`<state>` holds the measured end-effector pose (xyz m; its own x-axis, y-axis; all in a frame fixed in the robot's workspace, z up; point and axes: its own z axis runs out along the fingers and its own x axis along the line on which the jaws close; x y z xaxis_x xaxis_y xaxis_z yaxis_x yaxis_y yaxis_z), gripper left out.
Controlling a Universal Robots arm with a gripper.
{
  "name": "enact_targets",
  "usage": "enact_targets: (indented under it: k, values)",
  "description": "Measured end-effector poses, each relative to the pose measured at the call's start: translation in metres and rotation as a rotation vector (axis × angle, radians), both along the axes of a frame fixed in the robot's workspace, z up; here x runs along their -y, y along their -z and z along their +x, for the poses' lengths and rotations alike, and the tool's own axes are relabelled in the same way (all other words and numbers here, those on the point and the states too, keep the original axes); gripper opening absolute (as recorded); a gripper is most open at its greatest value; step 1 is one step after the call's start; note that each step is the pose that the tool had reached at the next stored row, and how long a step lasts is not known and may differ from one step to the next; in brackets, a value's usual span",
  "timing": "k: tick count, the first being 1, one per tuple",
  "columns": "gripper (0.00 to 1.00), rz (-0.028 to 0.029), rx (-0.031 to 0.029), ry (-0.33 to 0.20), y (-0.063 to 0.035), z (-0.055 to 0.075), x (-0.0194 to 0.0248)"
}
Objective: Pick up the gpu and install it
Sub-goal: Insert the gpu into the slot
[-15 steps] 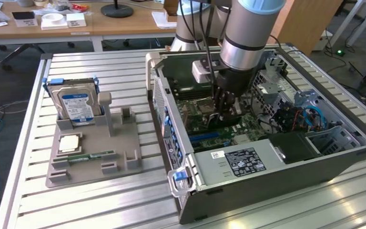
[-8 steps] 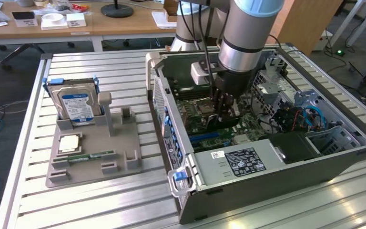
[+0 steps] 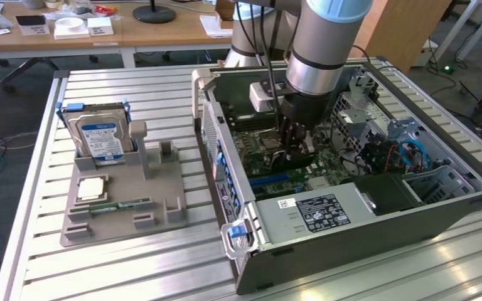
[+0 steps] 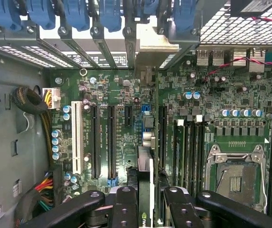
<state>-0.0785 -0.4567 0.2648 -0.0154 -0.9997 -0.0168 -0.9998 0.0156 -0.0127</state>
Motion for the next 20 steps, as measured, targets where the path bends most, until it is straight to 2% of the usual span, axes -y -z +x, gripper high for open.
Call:
enact_targets:
  k: [7, 20]
  values:
    - [0.26, -0.0001, -0.0001, 0.000, 0.0000, -0.0007, 0.0030]
    - [0.26, 0.0000, 0.0000, 0.000, 0.0000, -0.0052, 0.0031]
